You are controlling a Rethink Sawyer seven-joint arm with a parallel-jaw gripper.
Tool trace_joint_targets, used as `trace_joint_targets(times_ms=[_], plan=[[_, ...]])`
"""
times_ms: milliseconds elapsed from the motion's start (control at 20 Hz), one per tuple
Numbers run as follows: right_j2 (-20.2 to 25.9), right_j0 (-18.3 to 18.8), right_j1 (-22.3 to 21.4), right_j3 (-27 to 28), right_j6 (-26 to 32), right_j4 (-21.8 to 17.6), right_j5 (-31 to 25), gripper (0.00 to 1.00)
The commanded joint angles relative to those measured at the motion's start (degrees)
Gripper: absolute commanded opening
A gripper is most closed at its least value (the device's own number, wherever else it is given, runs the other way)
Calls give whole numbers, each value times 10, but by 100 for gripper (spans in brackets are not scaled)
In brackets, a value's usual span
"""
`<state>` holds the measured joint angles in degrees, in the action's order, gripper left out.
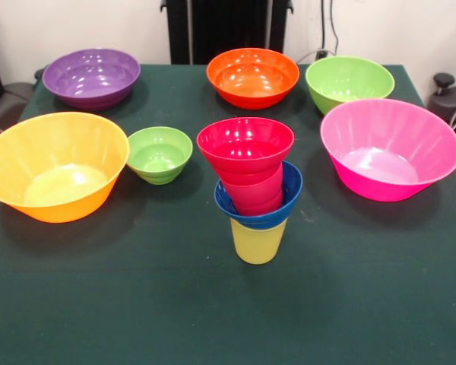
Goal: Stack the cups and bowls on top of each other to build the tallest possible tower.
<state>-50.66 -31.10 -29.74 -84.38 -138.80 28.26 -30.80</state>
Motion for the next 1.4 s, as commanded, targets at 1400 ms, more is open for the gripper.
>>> trace_joint_targets(times_ms=[1400], plan=[[75,-176,100,-189,-208,62,159,100]])
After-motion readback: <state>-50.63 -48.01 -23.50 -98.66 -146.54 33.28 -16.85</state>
